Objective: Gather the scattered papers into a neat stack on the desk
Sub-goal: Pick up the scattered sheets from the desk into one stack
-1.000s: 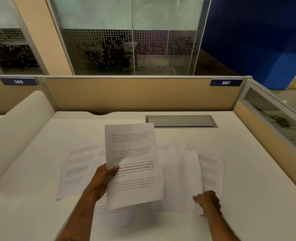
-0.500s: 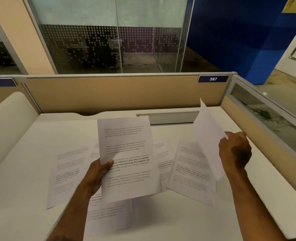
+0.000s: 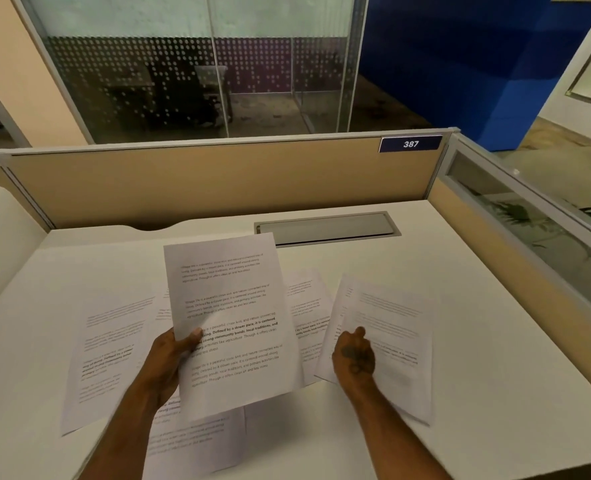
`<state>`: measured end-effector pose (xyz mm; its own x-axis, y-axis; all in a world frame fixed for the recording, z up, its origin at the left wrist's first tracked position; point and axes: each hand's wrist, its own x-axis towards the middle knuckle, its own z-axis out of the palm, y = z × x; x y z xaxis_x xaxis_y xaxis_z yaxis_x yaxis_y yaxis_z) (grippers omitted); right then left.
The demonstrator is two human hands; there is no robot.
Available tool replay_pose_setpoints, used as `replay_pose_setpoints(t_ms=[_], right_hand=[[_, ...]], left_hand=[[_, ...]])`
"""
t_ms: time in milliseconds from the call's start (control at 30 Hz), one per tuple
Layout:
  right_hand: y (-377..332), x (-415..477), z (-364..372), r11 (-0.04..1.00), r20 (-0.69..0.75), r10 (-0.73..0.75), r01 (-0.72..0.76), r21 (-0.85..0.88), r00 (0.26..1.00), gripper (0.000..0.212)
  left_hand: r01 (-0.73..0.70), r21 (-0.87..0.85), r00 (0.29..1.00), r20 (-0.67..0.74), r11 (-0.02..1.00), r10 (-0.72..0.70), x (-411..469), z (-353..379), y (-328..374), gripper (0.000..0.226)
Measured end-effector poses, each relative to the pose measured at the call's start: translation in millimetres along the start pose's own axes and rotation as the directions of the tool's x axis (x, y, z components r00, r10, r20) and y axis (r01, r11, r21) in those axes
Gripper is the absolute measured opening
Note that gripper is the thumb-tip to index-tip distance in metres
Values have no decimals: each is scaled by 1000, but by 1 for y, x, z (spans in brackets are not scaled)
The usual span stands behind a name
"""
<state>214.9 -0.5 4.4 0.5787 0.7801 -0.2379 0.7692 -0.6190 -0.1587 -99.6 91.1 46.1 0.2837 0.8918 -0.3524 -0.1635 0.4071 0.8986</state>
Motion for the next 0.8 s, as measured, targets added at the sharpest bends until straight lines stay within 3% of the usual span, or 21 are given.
replay_pose_setpoints(t_ms=[67, 167, 233, 300, 400, 500, 667, 800], right_hand=[[-8, 0, 10, 996, 56, 20, -25, 82, 998, 35], [-3, 3, 9, 926, 107, 152, -180, 331, 982, 71], [21, 8, 4, 858, 1, 288, -258, 445, 958, 59], [54, 13, 5, 828, -61, 453, -394, 399, 889, 50], [87, 15, 9, 731, 70, 603, -585, 350, 795, 86], [82, 21, 6, 735, 123, 587, -591, 332, 800, 107], [71, 41, 1, 588, 282, 641, -693, 418, 714, 97], [82, 47, 4, 540, 382, 615, -721, 434, 690, 82]], left_hand=[[-1, 5, 1000, -3, 1000, 1, 1, -2, -1, 41], [-1, 7, 1000, -7, 1000, 1, 4, -6, 0, 41], [-1, 6, 1000, -10, 1000, 1, 6, -9, 1, 40], [-2, 3, 1000, -13, 1000, 2, 8, -11, 2, 39], [-2, 1, 1000, -18, 1000, 2, 11, -12, 3, 39], [6, 5, 1000, -18, 1000, -6, 13, -12, 2, 39], [23, 18, 1000, -16, 1000, -23, 15, -12, -3, 36], [28, 24, 999, -24, 999, -27, 16, -13, -3, 30]])
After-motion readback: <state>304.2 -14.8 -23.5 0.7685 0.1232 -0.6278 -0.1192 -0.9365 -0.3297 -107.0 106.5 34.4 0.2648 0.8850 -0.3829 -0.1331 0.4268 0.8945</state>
